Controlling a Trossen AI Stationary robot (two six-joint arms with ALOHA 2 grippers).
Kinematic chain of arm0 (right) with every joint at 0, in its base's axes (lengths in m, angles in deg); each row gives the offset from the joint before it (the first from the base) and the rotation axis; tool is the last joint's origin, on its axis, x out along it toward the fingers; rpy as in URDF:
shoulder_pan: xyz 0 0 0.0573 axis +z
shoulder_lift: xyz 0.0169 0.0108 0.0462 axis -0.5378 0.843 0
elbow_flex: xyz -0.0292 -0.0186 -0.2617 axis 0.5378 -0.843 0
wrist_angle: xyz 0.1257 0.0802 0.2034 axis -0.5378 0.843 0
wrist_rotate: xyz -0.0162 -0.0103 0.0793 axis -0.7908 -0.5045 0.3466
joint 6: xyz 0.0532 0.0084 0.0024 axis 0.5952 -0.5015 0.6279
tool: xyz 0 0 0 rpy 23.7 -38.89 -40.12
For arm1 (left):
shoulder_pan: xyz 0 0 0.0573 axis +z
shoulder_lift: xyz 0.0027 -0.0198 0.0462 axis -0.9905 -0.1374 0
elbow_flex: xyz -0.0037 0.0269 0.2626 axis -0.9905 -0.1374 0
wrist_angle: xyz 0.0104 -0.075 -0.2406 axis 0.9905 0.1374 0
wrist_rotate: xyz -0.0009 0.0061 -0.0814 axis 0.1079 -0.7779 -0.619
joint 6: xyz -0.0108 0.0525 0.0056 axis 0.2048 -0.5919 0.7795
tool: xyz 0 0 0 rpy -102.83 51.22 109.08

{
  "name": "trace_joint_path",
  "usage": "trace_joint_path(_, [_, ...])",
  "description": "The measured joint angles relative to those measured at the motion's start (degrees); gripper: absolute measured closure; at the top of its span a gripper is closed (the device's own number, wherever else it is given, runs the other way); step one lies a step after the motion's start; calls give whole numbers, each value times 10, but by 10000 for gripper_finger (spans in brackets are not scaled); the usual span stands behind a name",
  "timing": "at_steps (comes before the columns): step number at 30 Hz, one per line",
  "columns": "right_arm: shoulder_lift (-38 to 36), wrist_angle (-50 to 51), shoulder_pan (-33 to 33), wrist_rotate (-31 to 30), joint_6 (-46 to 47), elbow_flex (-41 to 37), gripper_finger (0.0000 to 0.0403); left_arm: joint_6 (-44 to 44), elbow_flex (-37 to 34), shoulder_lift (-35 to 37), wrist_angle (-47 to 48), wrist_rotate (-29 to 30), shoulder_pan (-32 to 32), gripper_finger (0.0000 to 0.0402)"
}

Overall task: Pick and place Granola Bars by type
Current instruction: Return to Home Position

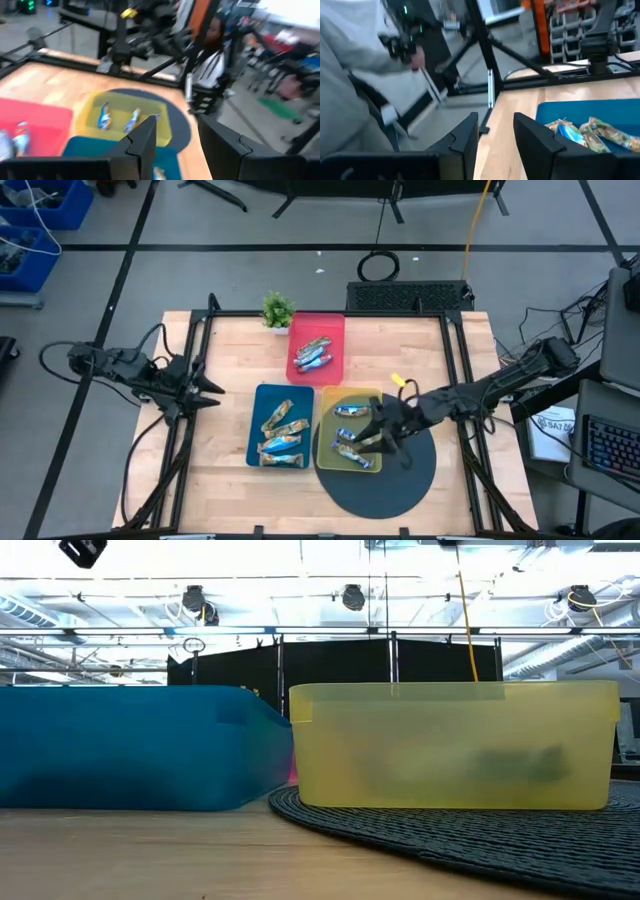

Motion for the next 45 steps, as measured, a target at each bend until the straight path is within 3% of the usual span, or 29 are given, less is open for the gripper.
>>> trace_joint_path(6, [-61,-224,4,0,19,-177,288,-4,-79,60,-56,-18,0,252])
trace_joint_path(9, [-92,-263,4,-1,17,-227,287,-7,-106,85,-57,-14,0,252])
trace_joint_path(18, [-197,-263,4,-1,-8,-299,287,-33,-143,183,-21,36,0,252])
trace_joint_path(22, [-246,-234,4,0,-11,-314,287,-33,-132,185,23,42,0,252])
trace_joint_path(30, [-328,-157,4,0,-48,-315,287,-35,-129,184,23,64,0,252])
trace_joint_path(37, [-375,-110,4,-2,-67,-315,287,-33,-164,185,-26,93,0,252])
trace_joint_path(45, [-394,-103,3,-4,-69,-315,288,-37,-257,185,-216,91,0,252])
